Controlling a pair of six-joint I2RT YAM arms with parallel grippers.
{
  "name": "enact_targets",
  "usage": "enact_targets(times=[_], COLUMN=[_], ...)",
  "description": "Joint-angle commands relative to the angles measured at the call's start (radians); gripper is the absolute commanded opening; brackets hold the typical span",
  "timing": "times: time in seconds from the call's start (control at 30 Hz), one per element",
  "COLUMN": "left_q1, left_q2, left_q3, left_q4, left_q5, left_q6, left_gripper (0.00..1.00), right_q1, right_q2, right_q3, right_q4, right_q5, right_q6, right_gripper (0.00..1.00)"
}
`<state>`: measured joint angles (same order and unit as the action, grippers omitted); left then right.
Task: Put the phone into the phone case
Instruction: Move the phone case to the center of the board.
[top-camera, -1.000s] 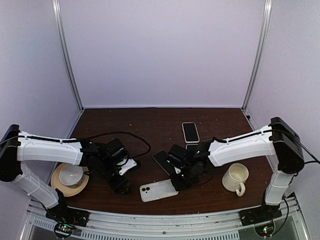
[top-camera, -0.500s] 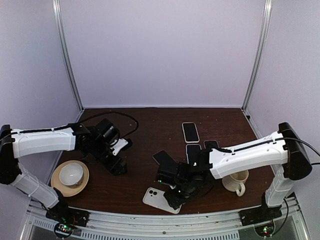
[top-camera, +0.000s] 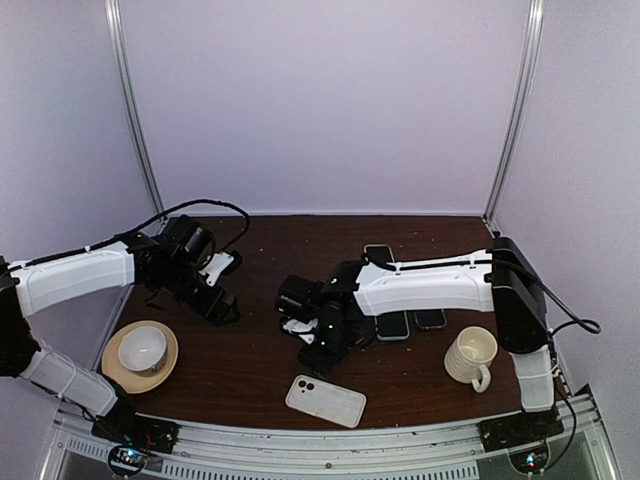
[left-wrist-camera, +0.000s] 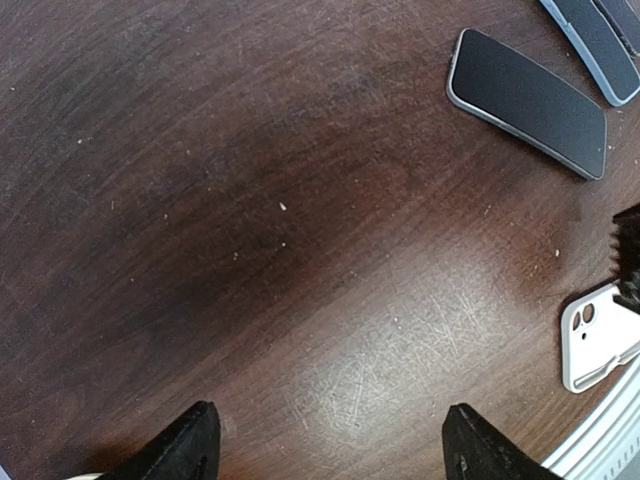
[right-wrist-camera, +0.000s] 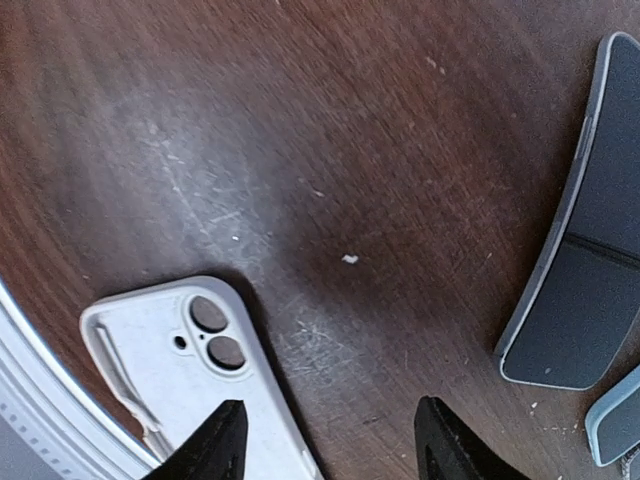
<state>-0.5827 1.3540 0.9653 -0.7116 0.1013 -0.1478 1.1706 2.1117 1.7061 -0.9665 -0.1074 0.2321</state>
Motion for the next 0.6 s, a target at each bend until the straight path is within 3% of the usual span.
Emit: enact_targets(times=[0.0, 0.37, 0.57], left_q1=[0.015, 0.027, 0.032], left_q2=[0.015, 0.019, 0.007], left_q3=[0.033, 0.042, 0.039], left_q4=[-0.009, -0.017, -0.017], left_q5=[0.04, 0.08, 0.078], left_q6=[0.024, 0.024, 0.025], left_gripper=[0.8, 0.8, 0.8], right_q1=[-0.012, -0.008, -0.005], right_q2=[0.024, -0.01, 0.008], right_q3=[-0.001, -0.141, -0.121], right_q4=[-0.024, 0.074, 0.049], right_q5=[-0.063, -0.114, -0.042], right_q6=[-0.014, 0.088, 0.158], right_gripper=[0.56, 0.46, 0.16])
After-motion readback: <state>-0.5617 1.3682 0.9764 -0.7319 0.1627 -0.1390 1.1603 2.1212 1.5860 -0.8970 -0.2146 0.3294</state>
